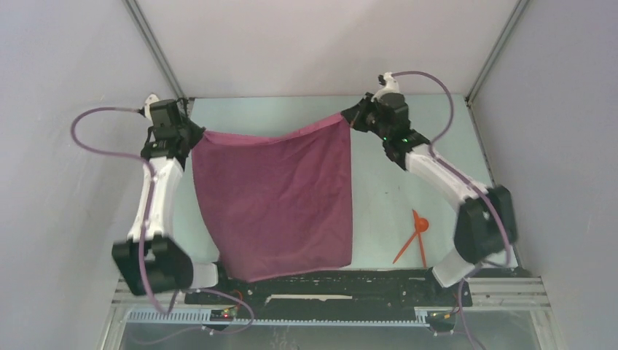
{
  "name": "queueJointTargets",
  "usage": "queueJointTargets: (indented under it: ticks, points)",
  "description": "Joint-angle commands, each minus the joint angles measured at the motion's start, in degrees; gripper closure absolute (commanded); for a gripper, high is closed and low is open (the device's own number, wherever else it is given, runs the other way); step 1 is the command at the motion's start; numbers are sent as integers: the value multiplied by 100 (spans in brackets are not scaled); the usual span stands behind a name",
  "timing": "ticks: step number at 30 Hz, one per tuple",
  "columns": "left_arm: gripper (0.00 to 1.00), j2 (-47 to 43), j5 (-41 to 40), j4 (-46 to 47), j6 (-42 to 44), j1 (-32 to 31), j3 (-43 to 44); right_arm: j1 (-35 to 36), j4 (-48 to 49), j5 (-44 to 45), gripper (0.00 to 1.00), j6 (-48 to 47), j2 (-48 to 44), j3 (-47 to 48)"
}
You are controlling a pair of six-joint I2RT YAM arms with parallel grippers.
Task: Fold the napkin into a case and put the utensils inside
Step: Fold and flatten the napkin at the center of the board.
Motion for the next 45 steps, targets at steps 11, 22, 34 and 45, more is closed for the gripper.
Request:
queueJointTargets:
  ticks: [11,22,34,45]
  points:
    - [100,4615,2672,1315,-762,947,2067,-550,-260,-461,100,97,4267,4099]
    - [100,4121,2792,583,-522,970,1808,-606,-2056,-751,100,-32,4749,5474]
    - [100,1378,2414,-295,-108,717,-1938,-751,-3842,-933,100,-238,2439,2285]
    - [100,218,1542,-907,-241,658,-3665,-755,-3437,-963,100,-312,851,-391]
